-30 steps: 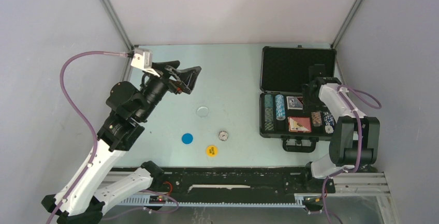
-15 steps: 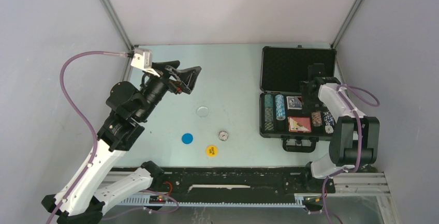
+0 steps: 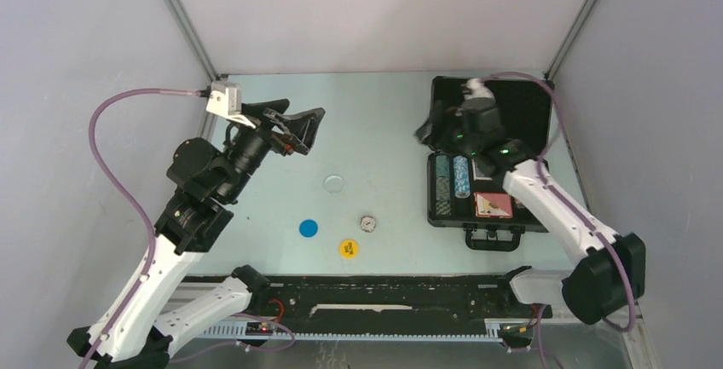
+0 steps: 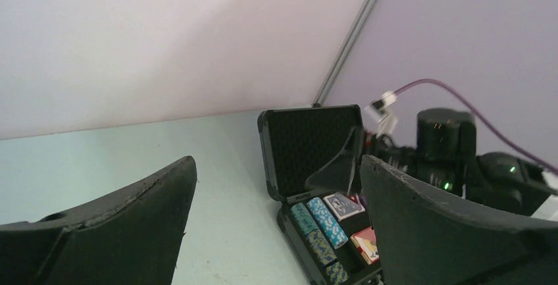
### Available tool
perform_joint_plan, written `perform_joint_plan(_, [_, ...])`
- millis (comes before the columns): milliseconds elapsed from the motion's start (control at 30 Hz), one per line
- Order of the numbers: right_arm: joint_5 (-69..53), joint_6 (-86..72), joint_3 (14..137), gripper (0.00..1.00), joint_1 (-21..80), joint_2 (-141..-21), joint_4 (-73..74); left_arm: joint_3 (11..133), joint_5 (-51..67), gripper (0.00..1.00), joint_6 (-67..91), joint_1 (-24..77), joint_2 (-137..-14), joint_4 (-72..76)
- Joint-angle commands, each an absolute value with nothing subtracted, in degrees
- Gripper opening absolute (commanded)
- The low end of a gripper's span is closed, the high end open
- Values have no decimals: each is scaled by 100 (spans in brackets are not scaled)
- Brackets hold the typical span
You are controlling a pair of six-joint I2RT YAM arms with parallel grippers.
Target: Pack up texas hold em set
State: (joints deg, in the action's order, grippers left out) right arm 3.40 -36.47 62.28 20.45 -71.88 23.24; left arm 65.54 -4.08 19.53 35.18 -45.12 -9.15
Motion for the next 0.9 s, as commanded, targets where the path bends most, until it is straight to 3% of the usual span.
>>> perform_joint_plan(0, [-556, -1757, 6236, 100, 3159, -7911, 1258, 6530, -670, 100, 1916, 3352, -4310, -805])
perform_joint_plan(233, [-306, -944, 7537, 100, 4640, -9976, 1271, 6490, -1341, 100, 1898, 3164, -4170, -917])
perform_joint_plan(400, [-93, -840, 8870, 100, 5051, -11424, 1898, 6460, -1489, 100, 1907, 3112, -4133, -932])
perform_joint_plan(667, [370, -751, 10365, 100, 5467, -12689, 2489, 6461, -1333, 100, 1985, 3091, -4155, -923])
perform_joint_plan(867, [771, -839, 10792, 100, 5502, -13164, 2849, 6468, -1265, 100, 1998, 3099, -4200, -923])
